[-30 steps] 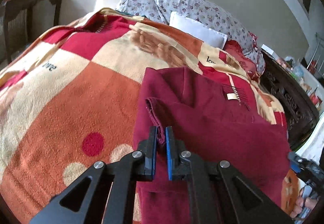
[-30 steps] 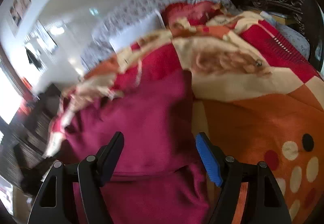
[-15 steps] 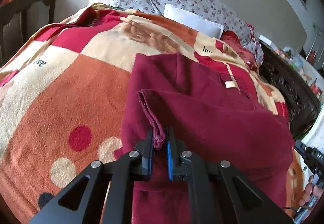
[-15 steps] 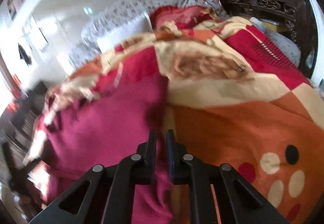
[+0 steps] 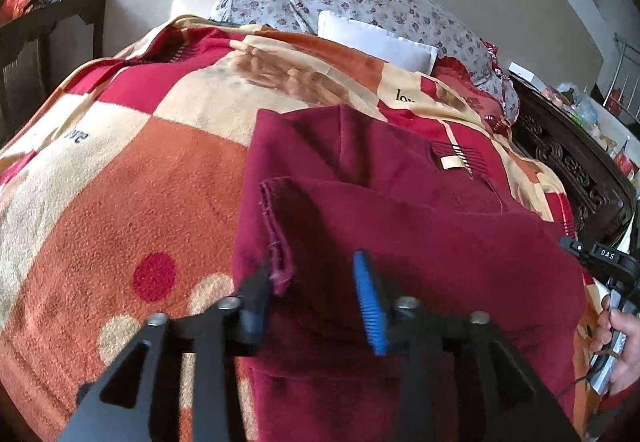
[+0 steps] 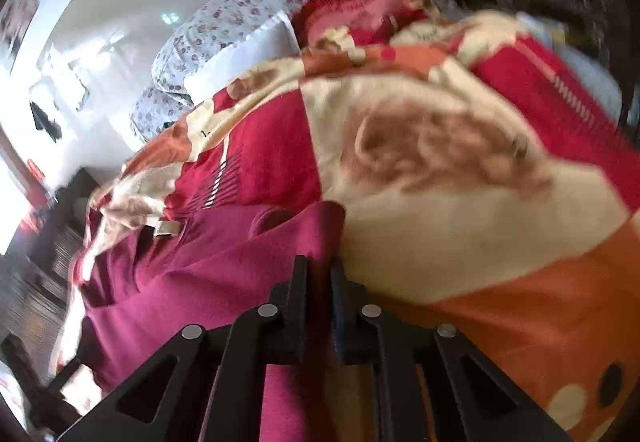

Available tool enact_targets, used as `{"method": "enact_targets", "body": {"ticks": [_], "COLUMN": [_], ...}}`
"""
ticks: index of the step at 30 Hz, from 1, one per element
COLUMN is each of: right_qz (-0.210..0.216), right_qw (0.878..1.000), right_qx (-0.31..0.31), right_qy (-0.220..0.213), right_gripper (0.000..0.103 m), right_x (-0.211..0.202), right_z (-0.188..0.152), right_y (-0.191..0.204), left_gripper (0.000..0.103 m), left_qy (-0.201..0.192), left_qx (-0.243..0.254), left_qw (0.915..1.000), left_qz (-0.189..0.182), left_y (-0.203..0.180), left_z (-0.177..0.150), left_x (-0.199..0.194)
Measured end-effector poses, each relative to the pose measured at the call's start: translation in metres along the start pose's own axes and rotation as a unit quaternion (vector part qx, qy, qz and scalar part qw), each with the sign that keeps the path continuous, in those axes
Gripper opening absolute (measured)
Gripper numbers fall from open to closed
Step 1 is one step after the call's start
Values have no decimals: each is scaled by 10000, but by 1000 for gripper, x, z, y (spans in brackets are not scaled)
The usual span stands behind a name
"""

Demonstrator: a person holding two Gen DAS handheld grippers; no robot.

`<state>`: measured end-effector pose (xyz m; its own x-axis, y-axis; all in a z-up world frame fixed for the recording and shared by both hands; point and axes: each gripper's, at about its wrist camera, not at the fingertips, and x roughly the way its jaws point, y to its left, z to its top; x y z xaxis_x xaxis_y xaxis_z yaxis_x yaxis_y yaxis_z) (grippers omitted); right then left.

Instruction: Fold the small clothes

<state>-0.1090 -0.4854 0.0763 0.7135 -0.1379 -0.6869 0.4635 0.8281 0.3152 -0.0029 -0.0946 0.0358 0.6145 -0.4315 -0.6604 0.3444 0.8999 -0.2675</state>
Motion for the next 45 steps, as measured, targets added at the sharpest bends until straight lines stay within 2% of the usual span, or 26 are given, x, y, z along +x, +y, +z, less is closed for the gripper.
{"method": "enact_targets", "body": {"ticks": [1,2,3,4,7,9,10,11,13,15,16,18,19,22,23,25,28,30,34,37,42,45], "right_qz": [-235,-598,-784,-700,-99,-81,-18,154,338,604,674,564,477,542,418,187,164,45,-96,93,428,407], "right_qw": [9997,9980,9965,9973,9995,9998,9999,9999,9994,9978,9972,9977,9977,9979,9984,9991,9993,9992,9998,9997,9979,9973], "right_qx": [-103,-214,-255,-207,282,112,72,33,89,161,142,-56,-217,-262,-343,-331,-205,-335,-196,-230,-478,-615], "right_qy": [19,54,96,42,-41,-124,-113,-48,84,224,276,383,438,249,141,171,255,219,42,-85,54,51], "right_gripper": [3,1,1,1,2,4,18,49,82,81,76,33,24,13,10,9,9,9,14,17,30,42], "right_x": [4,11,16,15,-11,-34,-39,-46,-49,-47,-45,-37,-32,-40,-45,-41,-31,-36,-57,-73,-73,-67], "right_z": [0,-1,-2,-2,-2,-7,-10,-16,-26,-38,-42,-51,-54,-55,-55,-57,-62,-60,-56,-59,-68,-70], "right_y": [0,0,-3,-7,-18,-11,-7,-4,-1,2,4,10,12,9,7,1,-4,2,5,15,42,52], "left_gripper": [57,60,60,60,60,61,62,63,65,69,72,74,75,85,86,86,86,86,86,86,86,87], "left_qy": [-15,-16,-3,23,65,55,55,50,43,22,-4,-56,-106,-180,-184,-144,-106,-82,-40,-29,-5,43], "left_qx": [37,99,136,168,208,218,214,217,225,247,266,294,308,257,216,127,109,166,237,262,335,365], "left_qw": [10000,9999,9998,9997,9995,9995,9995,9995,9995,9995,9995,9995,9994,9995,9996,9998,9999,9998,9996,9995,9991,9989], "left_qz": [47,94,133,178,229,221,214,208,200,178,157,120,91,15,9,-14,17,83,168,201,268,307], "left_y": [-1,-3,-4,-5,-6,-6,-6,-6,-6,-7,-8,-10,-11,-9,-9,-7,-6,-8,-10,-10,-12,-13], "left_z": [0,-1,-1,-2,-3,-3,-3,-4,-5,-5,-6,-6,-6,-5,-5,-5,-5,-6,-7,-8,-9,-9], "left_x": [1,2,3,4,7,7,7,8,9,8,8,5,3,-1,-1,0,2,3,5,6,8,10]}}
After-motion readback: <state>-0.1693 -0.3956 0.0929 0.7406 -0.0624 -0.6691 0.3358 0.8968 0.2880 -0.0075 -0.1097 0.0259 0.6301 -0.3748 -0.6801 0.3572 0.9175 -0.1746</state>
